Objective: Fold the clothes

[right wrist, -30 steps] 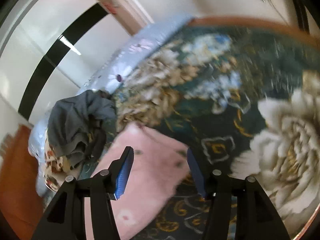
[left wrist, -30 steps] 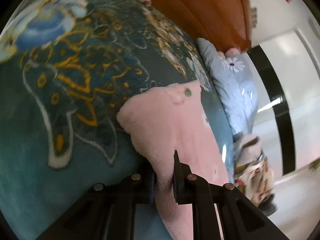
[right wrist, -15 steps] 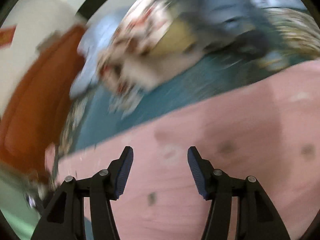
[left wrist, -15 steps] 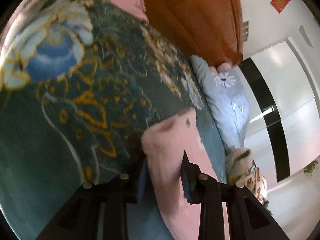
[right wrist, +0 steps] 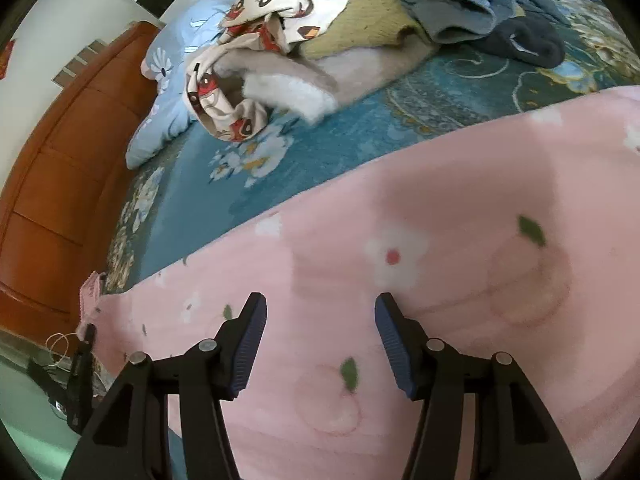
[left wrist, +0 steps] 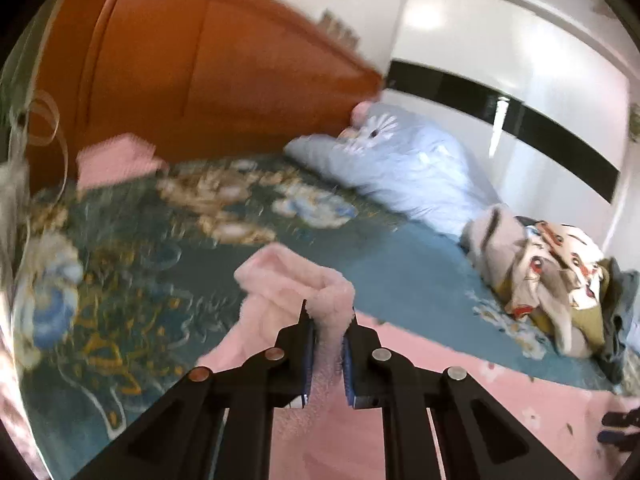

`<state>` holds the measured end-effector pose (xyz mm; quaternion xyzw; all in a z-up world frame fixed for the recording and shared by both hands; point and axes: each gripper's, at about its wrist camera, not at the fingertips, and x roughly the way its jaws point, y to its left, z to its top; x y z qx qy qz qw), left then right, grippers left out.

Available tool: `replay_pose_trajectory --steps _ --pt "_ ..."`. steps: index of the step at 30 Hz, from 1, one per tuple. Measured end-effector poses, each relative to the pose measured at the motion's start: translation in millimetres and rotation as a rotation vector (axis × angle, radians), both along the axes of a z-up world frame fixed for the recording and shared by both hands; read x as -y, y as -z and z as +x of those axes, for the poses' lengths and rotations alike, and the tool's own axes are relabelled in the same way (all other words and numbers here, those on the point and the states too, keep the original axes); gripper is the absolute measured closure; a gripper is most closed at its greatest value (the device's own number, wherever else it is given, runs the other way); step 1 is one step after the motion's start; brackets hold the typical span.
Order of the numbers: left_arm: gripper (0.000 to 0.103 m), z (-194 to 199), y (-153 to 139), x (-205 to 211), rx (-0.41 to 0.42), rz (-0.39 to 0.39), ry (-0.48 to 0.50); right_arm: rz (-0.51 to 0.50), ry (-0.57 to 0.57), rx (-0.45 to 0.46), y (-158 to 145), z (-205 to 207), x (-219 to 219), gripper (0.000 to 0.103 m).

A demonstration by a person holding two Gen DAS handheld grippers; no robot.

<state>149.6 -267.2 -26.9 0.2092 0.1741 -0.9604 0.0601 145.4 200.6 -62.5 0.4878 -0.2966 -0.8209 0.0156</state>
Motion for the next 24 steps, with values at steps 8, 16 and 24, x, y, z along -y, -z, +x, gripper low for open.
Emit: replay_pose_trajectory --steps 8,16,24 --pt "0.091 15.6 1.2 40.0 -0.101 0.287 0.02 0.004 -0.004 0.016 -1.1 2.8 7.6 0.045" --pt "0.09 37.1 77.1 119.8 -0.004 0.756 -0.154 0.081 -0.14 -0.057 -21.5 -2.2 45.3 0.045" --pt "0.09 35.0 93.4 120.5 0.017 0.839 -0.144 0.127 -0.42 -0.117 -32.6 -72.3 159.2 0.045"
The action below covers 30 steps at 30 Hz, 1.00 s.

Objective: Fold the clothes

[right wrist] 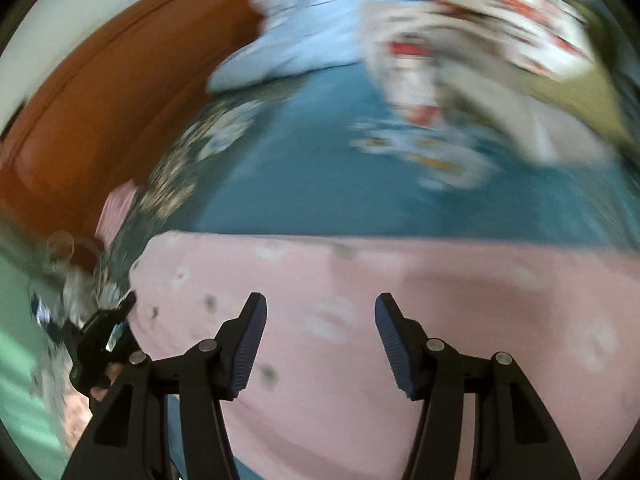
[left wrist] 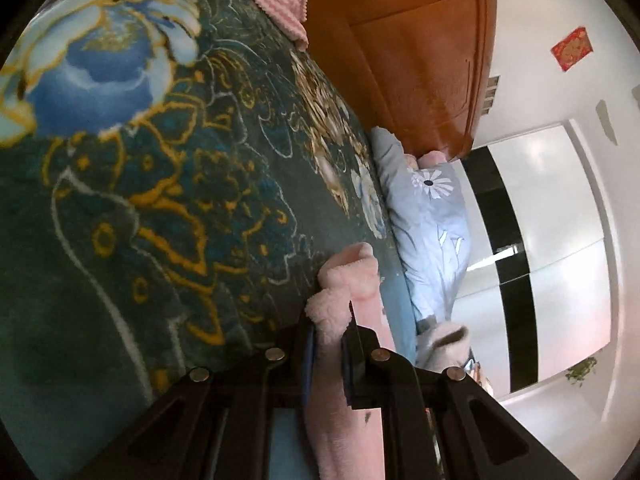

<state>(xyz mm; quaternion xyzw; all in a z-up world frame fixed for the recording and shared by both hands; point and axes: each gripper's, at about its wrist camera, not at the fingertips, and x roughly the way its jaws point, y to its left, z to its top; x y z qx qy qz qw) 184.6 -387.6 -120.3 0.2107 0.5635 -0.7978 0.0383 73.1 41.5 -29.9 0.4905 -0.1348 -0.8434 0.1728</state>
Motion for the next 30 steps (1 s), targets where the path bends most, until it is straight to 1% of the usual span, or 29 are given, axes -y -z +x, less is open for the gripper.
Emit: replay_pose_trajectory --steps 1,4,5,8,10,11,12,14,16,17,19,20,22,24,25,26,28,30 --pt "0.09 0.6 -0.1 0.7 -0.011 0.009 -0.001 0.013 -0.036 -0.005 1.0 -10.9 19.1 0.045" --pt "0.09 0.5 -7.3 1.3 -0.072 0.011 0.012 0.031 -0.09 0.004 9.4 -28.4 59.6 0.045" --pt "0.091 -1.2 -13.9 -3.6 -0.108 0.003 0.039 0.036 -0.106 0.008 12.3 -34.4 73.6 0.045" --pt "0.091 -7.7 -37.7 -23.1 -0.23 -0.027 0.138 -0.047 -0.161 0.012 14.5 -31.3 94.4 0.045" --pt "0.091 -20.1 -53.8 -46.5 -0.288 -0.051 0.265 -0.071 -0.188 0.005 14.7 -26.7 96.8 0.045" --pt "0.091 -24.6 -57.6 -57.3 -0.304 -0.05 0.32 -0.066 -0.184 -0.008 14.2 -23.9 93.6 0.045" --pt "0.091 -29.0 -59.6 -67.4 -0.313 -0.042 0.368 -0.065 -0.154 -0.017 13.7 -22.6 83.6 0.045" --pt "0.091 -40.0 -62.8 -94.1 -0.305 -0.065 0.475 -0.064 -0.093 -0.034 12.6 -20.1 63.6 0.045" --pt "0.091 -48.2 -64.1 -117.3 -0.249 -0.139 0.551 -0.089 0.003 -0.04 11.1 -17.9 33.9 0.045" --pt "0.091 -52.1 -64.7 -128.6 -0.218 -0.179 0.586 -0.106 0.065 -0.044 10.1 -15.9 12.4 0.045" --pt "0.091 -59.7 -63.2 -152.6 -0.15 -0.256 0.651 -0.118 0.137 -0.048 8.7 -11.1 -18.4 0.045" --pt "0.089 -61.6 -60.8 -161.9 -0.122 -0.28 0.668 -0.115 0.171 -0.046 9.7 -6.6 -34.5 0.045" --pt "0.081 -64.0 -60.2 -173.5 -0.06 -0.336 0.678 -0.115 0.2 -0.038 12.8 -1.2 -51.3 0.045" --pt "0.048 -58.5 -63.8 -171.3 -0.029 -0.371 0.653 -0.128 0.219 -0.03 17.4 6.0 -63.2 0.045" --pt "0.043 -55.2 -65.8 -169.3 -0.015 -0.387 0.638 -0.134 0.229 -0.027 19.7 9.6 -69.1 0.045" --pt "0.041 -51.3 -69.2 -164.4 -0.018 -0.385 0.619 -0.147 0.233 -0.02 23.0 11.7 -71.7 0.045" --pt "0.039 -40.3 -77.4 -140.8 -0.041 -0.349 0.543 -0.171 0.238 -0.004 28.4 15.9 -77.5 0.045" --pt "0.031 -28.9 -73.1 -107.3 0.002 -0.314 0.431 -0.19 0.234 0.005 31.0 19.3 -81.7 0.045"
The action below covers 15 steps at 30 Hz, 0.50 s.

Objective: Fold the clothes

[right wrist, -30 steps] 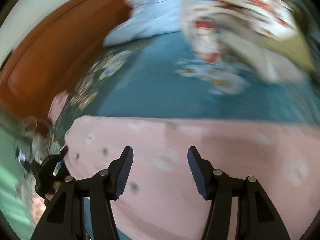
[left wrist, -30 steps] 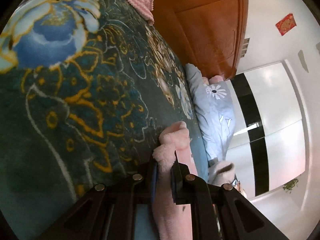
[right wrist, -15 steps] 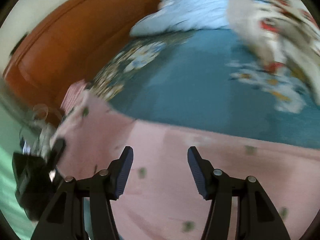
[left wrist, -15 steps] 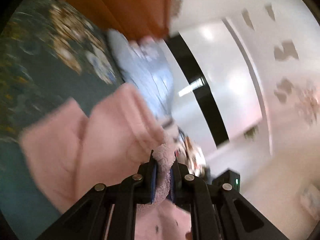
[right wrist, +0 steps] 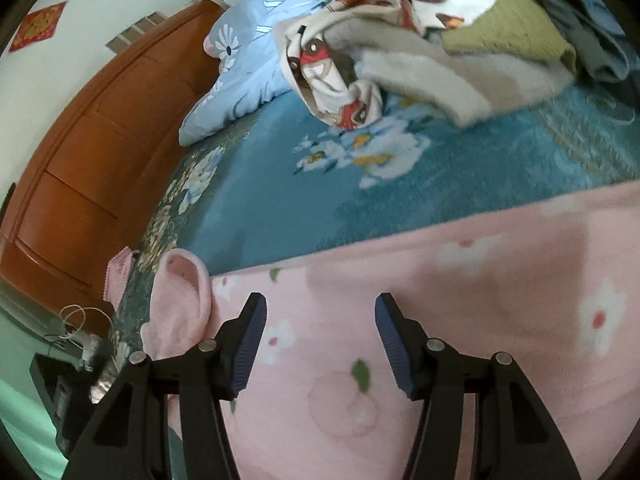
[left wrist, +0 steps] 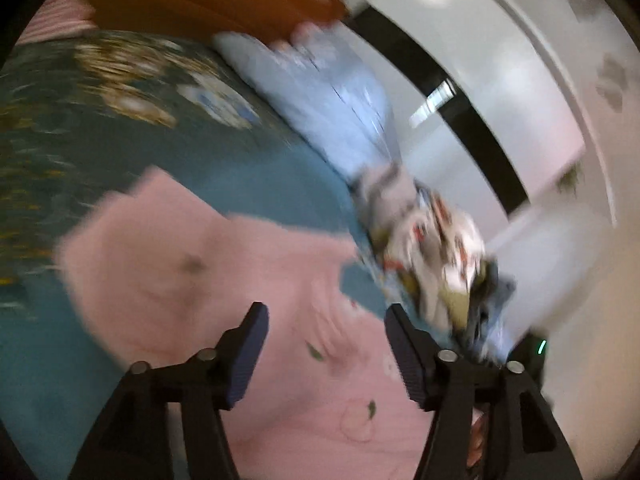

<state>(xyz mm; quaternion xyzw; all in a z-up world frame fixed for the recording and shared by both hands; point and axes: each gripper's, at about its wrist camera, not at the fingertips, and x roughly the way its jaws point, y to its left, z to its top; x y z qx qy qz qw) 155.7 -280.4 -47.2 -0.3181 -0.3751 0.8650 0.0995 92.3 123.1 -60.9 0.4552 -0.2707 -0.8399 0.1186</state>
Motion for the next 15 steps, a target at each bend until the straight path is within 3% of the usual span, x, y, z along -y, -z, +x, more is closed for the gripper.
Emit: replay_pose_trajectory --steps 4,7,11,13,15 --pt "0.031 12.7 28.9 59.2 0.136 0.065 -0.215 -0.025 -0.007 0.001 2.4 0.0 -5.6 0.045" --pt "0.033 8.0 47.1 67.9 0.193 0.102 -0.237 -0.05 -0.012 0.007 5.3 1.4 -8.1 0.045" --pt "0.033 -3.5 47.7 56.9 0.162 0.046 -0.233 -0.096 -0.082 -0.003 0.4 -4.2 8.2 0.045" --pt "0.047 -8.5 51.0 53.1 0.152 0.037 -0.236 -0.102 -0.13 -0.011 -4.2 -10.0 23.5 0.045" --pt "0.085 -14.1 59.4 50.3 0.171 0.045 -0.236 -0.11 -0.177 0.001 -4.3 -17.1 43.5 0.045"
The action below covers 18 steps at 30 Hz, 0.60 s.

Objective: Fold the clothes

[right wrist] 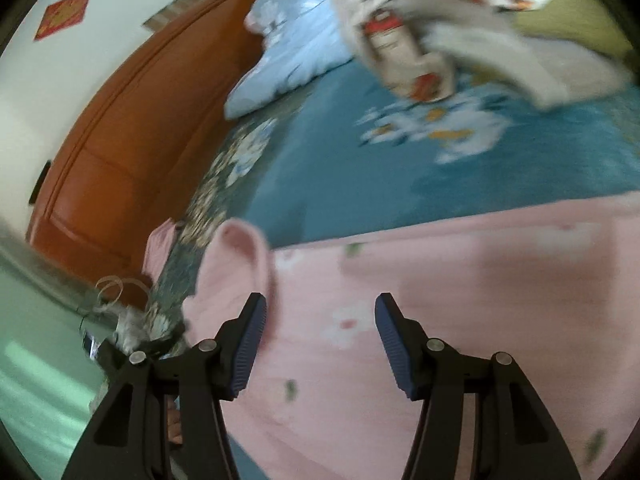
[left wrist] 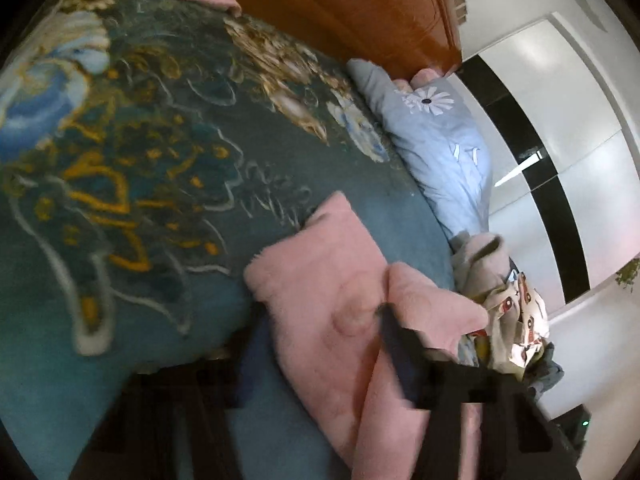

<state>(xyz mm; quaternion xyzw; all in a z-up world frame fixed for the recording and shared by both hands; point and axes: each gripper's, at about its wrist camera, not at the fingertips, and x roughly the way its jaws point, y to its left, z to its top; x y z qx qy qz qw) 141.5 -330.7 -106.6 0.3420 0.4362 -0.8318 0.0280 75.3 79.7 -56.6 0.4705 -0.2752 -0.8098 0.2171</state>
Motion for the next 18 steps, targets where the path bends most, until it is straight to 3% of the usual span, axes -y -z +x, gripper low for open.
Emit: replay_pose_trajectory --steps 3,6,8,11,14,18 --pt "0.098 5.1 -1.6 3.8 -0.018 -0.026 -0.058 -0.011 -0.06 0.026 3.6 -8.2 27.2 0.045" --pt "0.099 30.1 -30.6 13.0 -0.102 -0.103 -0.16 -0.025 -0.104 0.03 4.6 -12.0 49.8 0.045" --pt "0.099 29.0 -34.3 16.0 -0.1 -0.152 -0.141 -0.025 -0.129 0.024 4.4 -14.9 63.2 0.045" --pt "0.099 23.3 -4.8 25.4 -0.022 -0.052 -0.16 -0.007 -0.173 0.036 7.8 -23.4 82.6 0.045" --pt "0.099 26.7 5.1 35.2 -0.023 0.042 -0.169 -0.005 -0.191 0.079 15.4 -30.4 95.4 0.045" --pt "0.099 30.3 7.6 37.3 -0.027 0.075 -0.167 0.001 -0.211 0.144 26.2 -25.5 106.9 0.045"
